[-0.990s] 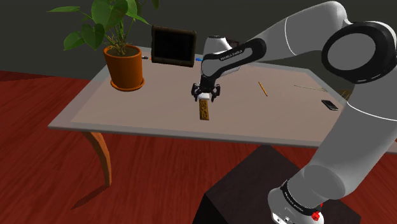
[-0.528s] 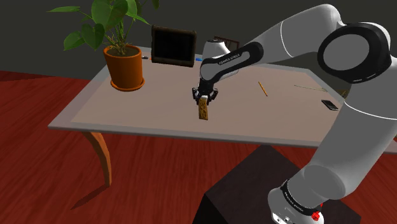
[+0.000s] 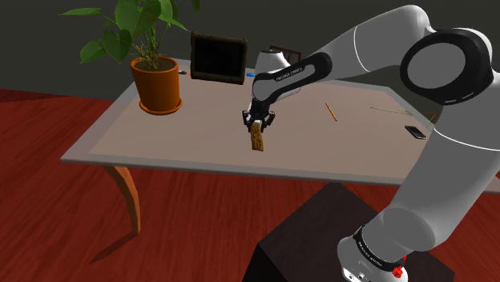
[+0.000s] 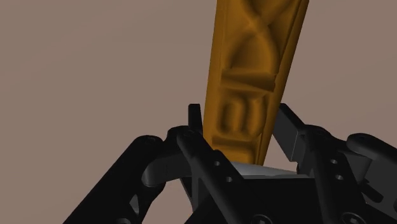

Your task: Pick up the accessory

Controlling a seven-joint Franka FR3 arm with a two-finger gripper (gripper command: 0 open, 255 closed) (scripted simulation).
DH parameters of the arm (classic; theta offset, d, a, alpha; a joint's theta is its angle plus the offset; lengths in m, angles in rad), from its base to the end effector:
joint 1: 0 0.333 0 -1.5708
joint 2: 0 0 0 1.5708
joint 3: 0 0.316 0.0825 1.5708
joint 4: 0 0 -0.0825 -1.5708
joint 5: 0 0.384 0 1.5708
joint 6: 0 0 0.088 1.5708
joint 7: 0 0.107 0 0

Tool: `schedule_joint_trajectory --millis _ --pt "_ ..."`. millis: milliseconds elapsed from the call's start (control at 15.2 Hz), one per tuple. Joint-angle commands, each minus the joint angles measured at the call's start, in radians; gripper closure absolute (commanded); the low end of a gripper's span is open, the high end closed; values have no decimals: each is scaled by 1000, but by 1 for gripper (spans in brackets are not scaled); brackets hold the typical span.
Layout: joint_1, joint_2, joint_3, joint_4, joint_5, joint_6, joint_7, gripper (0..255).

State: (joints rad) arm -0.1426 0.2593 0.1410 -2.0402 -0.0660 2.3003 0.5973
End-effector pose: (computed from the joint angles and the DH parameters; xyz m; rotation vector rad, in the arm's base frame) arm 0.5903 -0.0045 0.3176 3.0083 -0.8646 0.0121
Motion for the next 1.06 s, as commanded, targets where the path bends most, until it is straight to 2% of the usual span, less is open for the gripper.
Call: schedule_joint_trajectory --millis 0,858,990 --pt "-2 -10 -1 5 2 -21 -2 255" --pt "-6 -97 4 76 22 -177 -17 255" --pt "-6 -98 4 77 22 -179 -17 255"
